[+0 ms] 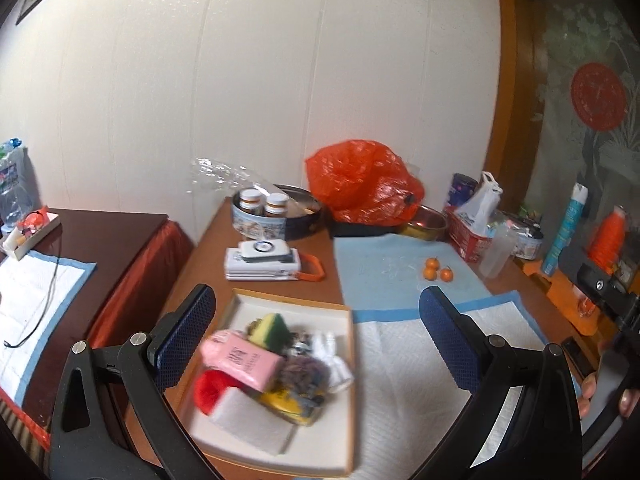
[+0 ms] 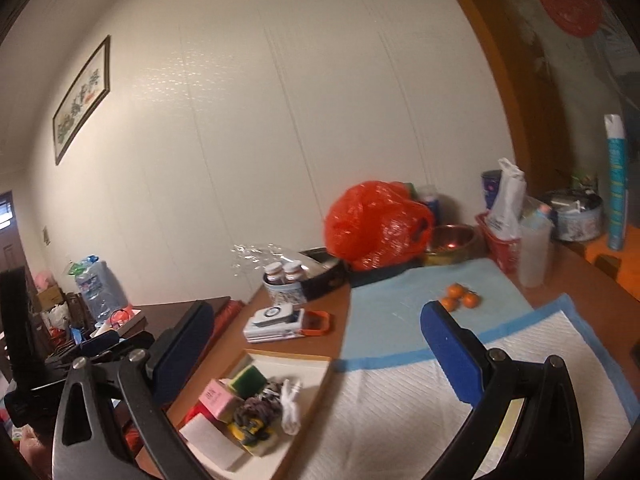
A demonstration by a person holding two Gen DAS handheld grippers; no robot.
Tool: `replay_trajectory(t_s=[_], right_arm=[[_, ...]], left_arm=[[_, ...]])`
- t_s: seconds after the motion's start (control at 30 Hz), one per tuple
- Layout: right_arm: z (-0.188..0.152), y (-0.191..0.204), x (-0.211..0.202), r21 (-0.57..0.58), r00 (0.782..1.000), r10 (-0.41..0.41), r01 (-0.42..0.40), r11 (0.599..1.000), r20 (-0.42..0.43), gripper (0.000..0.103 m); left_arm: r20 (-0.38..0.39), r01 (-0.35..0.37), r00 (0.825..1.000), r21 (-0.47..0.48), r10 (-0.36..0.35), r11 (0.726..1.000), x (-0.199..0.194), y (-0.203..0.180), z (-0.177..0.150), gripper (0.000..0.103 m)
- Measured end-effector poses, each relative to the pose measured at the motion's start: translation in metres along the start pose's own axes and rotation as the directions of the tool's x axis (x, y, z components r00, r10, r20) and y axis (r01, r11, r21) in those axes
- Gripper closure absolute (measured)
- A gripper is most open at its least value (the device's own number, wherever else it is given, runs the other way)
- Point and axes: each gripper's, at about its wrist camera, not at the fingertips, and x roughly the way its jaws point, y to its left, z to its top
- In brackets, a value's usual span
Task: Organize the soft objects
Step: 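Lift both open grippers away from the tray, then grasp the white foam block with the left gripper while the right grasps the pale yellow hexagonal sponge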
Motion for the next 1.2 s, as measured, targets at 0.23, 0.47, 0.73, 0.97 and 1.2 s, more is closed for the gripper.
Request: replay_trajectory(t_s=[0.23,0.47,0.73,0.97,1.2], right_arm=[[0.006,-0.061,-0.023,0.071,0.992,-0.123,0.120,0.990,0.040,0.000],[0.009,-0.121,-0.039,0.112,0.980,-0.199,0.197,0.974,0.012,0.000],[0.002,-0.177,-0.038,0.115,0.951,-0.292,0.302,0.946,-0.097,0.000],[-0.042,-0.208,0.012,0.028,0.904,-0.242,0.269,0.963,-0.352,0.000],[-0.113,-0.189,0.087,-0.142,0.764,-0.197,0.138,0.980,-0.615,0.000]], left_arm=[[-0.050,0.058,0.997,0.052,-0.056,0.997,0.019,-0.056,-0.007,0.000],[-0.095,0.111,0.990,0.079,-0.103,0.991,0.044,-0.110,-0.010,0.000],[-0.171,0.165,0.974,0.102,-0.146,0.981,0.078,-0.159,-0.027,0.000],[-0.282,0.161,0.951,0.094,-0.128,0.982,0.110,-0.173,-0.055,0.000],[-0.358,0.106,0.931,0.092,-0.067,0.990,0.137,-0.158,-0.072,0.000]])
